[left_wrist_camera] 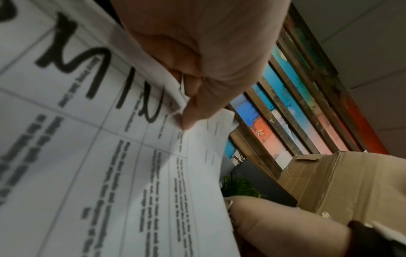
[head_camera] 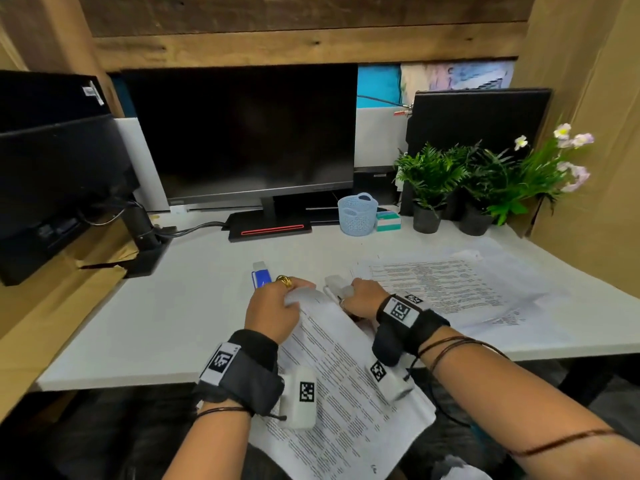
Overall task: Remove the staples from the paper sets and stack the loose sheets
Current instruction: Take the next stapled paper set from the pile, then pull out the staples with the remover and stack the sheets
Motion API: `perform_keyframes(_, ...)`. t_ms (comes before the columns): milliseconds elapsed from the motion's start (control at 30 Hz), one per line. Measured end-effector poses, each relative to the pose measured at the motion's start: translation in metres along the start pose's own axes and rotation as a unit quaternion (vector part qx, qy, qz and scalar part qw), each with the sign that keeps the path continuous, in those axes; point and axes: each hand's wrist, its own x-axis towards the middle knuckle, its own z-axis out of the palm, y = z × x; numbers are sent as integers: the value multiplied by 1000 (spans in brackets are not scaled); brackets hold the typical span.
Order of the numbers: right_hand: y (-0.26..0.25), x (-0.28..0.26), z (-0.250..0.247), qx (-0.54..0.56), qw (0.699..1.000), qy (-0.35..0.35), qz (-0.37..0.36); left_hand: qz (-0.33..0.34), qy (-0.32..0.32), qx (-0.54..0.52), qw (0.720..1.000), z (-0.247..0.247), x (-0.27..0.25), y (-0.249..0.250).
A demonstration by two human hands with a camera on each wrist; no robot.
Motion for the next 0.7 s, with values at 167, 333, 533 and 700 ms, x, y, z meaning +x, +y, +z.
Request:
perform_keyframes(167,10,-6,2,107,994,7,5,-23,0,87,996,4,-1,9)
perform_keyframes(333,31,-17,-1,497,867,-1,26,19,10,2,1000,10,-3,9)
perform_keyframes(533,38,-40,-17,636,771,37,3,38,-19,-85,995,10,-2,11)
perform_keyframes(700,40,-57,-6,643,758,106,12,45,-2,-94,995,17,-5,16)
